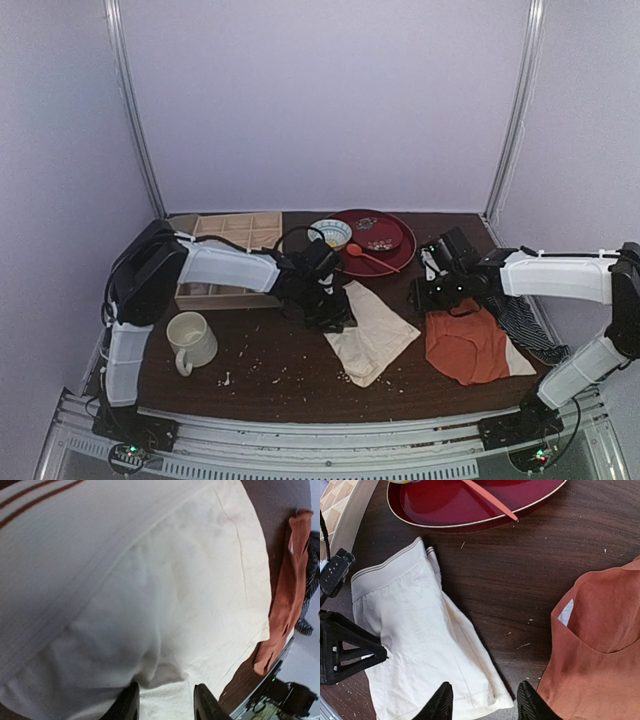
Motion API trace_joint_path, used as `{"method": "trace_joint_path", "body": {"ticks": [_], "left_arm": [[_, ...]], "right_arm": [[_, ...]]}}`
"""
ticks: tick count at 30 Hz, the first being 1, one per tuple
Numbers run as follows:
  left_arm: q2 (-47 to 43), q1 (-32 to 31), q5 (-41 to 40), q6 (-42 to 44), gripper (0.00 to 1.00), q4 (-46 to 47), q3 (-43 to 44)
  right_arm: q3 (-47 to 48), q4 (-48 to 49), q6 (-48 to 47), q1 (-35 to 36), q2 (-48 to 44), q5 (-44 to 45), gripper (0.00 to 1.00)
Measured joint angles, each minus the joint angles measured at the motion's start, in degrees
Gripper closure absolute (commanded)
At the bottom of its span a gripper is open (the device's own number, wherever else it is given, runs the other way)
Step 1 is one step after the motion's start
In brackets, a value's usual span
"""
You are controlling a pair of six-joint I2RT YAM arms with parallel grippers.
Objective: Roll the underwear
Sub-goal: Move the underwear to the center of the board.
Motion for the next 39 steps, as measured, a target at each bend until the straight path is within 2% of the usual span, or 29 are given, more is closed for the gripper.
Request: {"method": "trace_joint_path", "body": {"ticks": [8, 18, 21, 26, 34, 39], "left_arm": [[-3.52, 0.57, 2.32, 16.79, 0.46, -13.05, -1.86], [-3.45, 5.92, 6.73, 36.17, 0.43, -20.11, -0.76], [-3.34, 7.13, 6.88, 39.54, 0.42, -22.27, 0.20], [-5.40, 7.52, 6.93, 38.45, 0.39, -22.86, -0.94], [-20.72, 7.15, 6.43, 28.85, 0.39, -19.06, -7.63], [-24.33, 5.55, 3.93, 23.87, 0.39, -17.35, -9.05]], "right_arm": [[-0.79, -1.31, 1.25, 0.72, -3.76, -1.11, 0.57], [-1.51, -2.34, 3.65, 7.08, -3.85, -3.91, 0.57], [-1.51, -1.62, 4.61, 8.66, -3.32, -5.40, 0.56], [-0.46, 0.31, 4.92, 9.07, 1.86, -7.87, 0.54], [11.26, 2.84, 4.33, 7.65, 17.40, -13.55, 0.53], [15.52, 5.09, 5.62, 5.03, 22.80, -17.38, 0.53]]}}
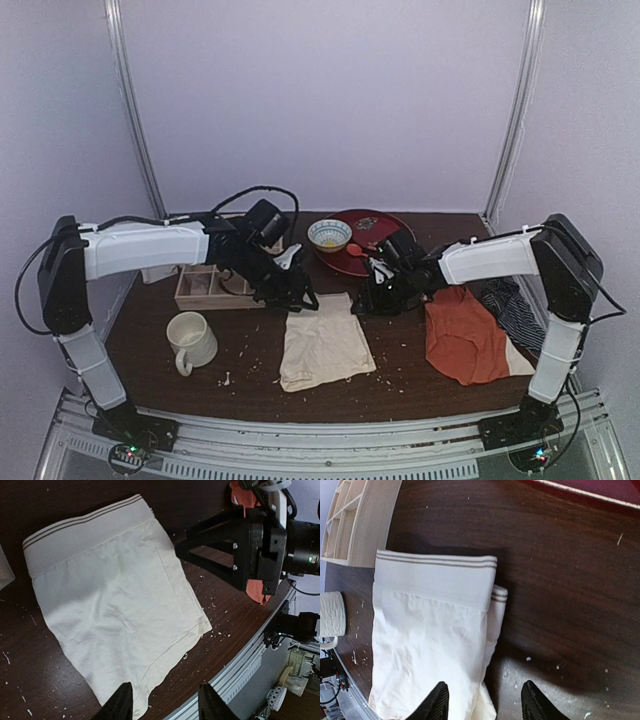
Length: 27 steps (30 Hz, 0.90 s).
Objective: Roll the underwear
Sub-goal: Move the underwear to the center of the board.
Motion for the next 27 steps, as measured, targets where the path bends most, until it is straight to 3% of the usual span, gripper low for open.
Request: {"method": "trace_joint_path", "body": {"ticks": [10, 13, 17, 22, 27], "left_arm": [[-0.04, -3.04, -2.78, -6.19, 0.39, 0.22, -3.91], [-0.04, -3.28, -3.04, -6.86, 0.39, 0.28, -3.96], [-0.04, -3.34, -3.41, -7.28, 0.39, 0.33, -3.96], [-0.35, -3.34, -4.81, -7.69, 0.39, 0.26, -4.07], [-1.11, -3.34, -5.95, -8.17, 0.39, 0.22, -4.44]], "right_arm": [[5.20, 2.10, 1.79, -3.39, 7.52, -6.12, 0.54], [6.03, 2.43, 2.19, -4.02, 8.28, -7.10, 0.58], [7.41, 3.28, 3.13, -4.68, 10.01, -8.48, 0.72], [7.54, 4.57, 4.59, -5.29, 11.13, -9.68, 0.98], [5.99, 6.05, 5.75, -5.35, 10.99, -9.44, 1.00]]}}
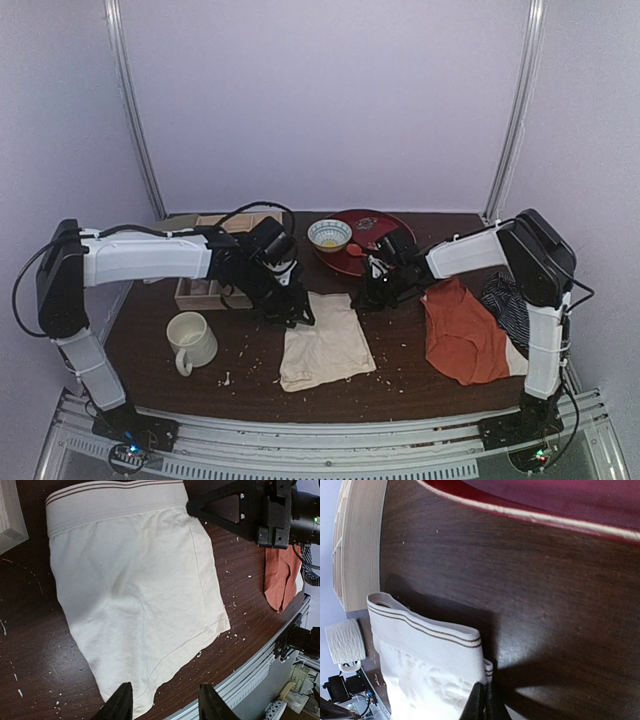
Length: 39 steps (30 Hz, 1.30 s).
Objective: Roll the underwear
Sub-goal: Move the underwear to the center of the board.
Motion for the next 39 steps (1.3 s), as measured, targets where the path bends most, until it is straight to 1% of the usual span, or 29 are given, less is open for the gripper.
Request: {"method": "trace_joint_path", "body": {"ticks": [2, 6, 12, 17, 20, 22, 25, 31, 39], "left_arm": [[-0.13, 0.00, -0.48, -0.09, 0.38, 0.00, 0.00], [-0.15, 0.00, -1.66, -0.20, 0.38, 0.02, 0.02], [1.53, 0.00, -2.29, -0.13, 0.38, 0.52, 2.14], [4.61, 0.00, -1.81, 0.98, 0.38, 2.32, 4.02], [7.23, 0.00, -1.36, 2.19, 0.38, 2.56, 6.29], [9.27, 0.00, -1.25, 2.82, 0.38, 2.80, 8.39], [12.83, 0.00, -0.79, 3.52, 0.38, 3.65, 12.09], [20.00, 0.02, 1.03, 4.52, 0.39, 6.38, 19.10], [28.87, 0.20, 1.90, 4.70, 0.42, 10.16, 26.77]], "right_arm": [[-1.84, 1.40, 0.33, -0.04, -0.90, 0.02, 1.00], [-8.55, 3.19, 1.68, -0.13, -5.70, 1.62, 1.00], [-20.17, 4.98, 4.61, -0.15, -15.80, 4.96, 1.00], [-28.33, 6.36, 8.70, -0.09, -26.73, 8.81, 1.00], [-32.70, 7.04, 10.99, 0.72, -32.72, 10.78, 0.88], [-34.16, 7.13, 11.85, 1.31, -34.53, 11.85, 0.80], [-35.10, 6.67, 12.02, 1.77, -35.28, 13.40, 0.75], [-35.15, 6.05, 12.04, 1.88, -35.78, 15.21, 0.75], [-36.04, 3.93, 12.22, 1.88, -41.42, 17.05, 0.75]]}}
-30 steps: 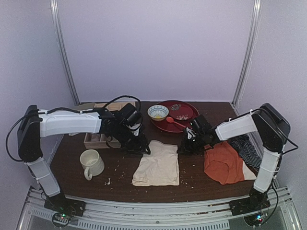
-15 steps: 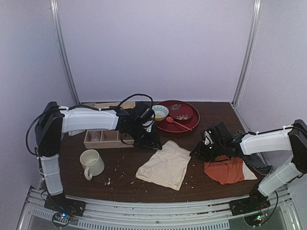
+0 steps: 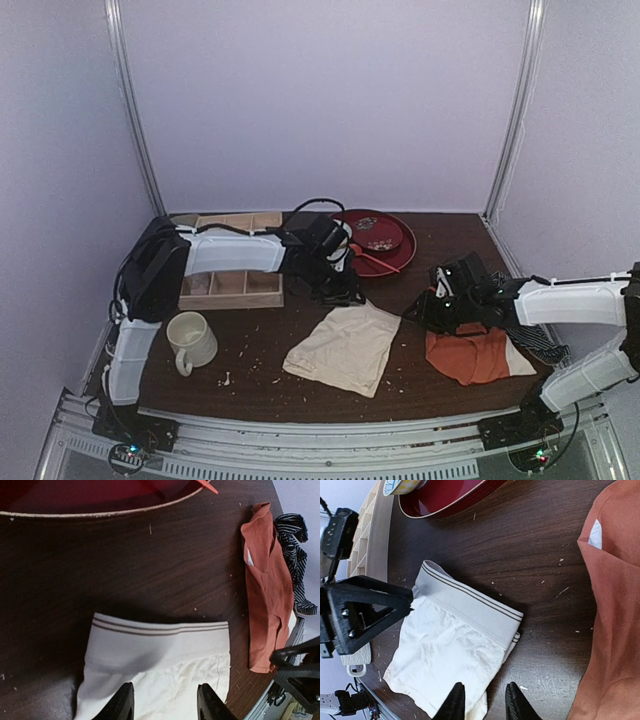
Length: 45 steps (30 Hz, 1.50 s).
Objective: Roll the underwear
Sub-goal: Move the underwear to the center of the board, then pick up the underwear from the center of the board.
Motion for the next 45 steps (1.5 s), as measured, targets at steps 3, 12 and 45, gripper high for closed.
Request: {"method": "trace_joint_path", "body": {"ticks": [3, 12, 45], "left_arm": [[2.89, 0.33, -0.44, -0.39, 0.41, 0.15, 2.43], [8.46, 1.92, -0.61, -2.03, 0.40, 0.39, 7.82], [-5.35, -27.34, -32.06, 4.59, 0.41, -19.28, -0.37]], "right_arm": [[-0.52, -1.22, 0.04, 0.02, -2.08, 0.44, 0.74], [-1.49, -3.34, 0.00, 0.02, -4.28, 0.85, 0.69], [0.04, -7.13, -0.68, -9.66, -3.17, -0.13, 0.67]]}}
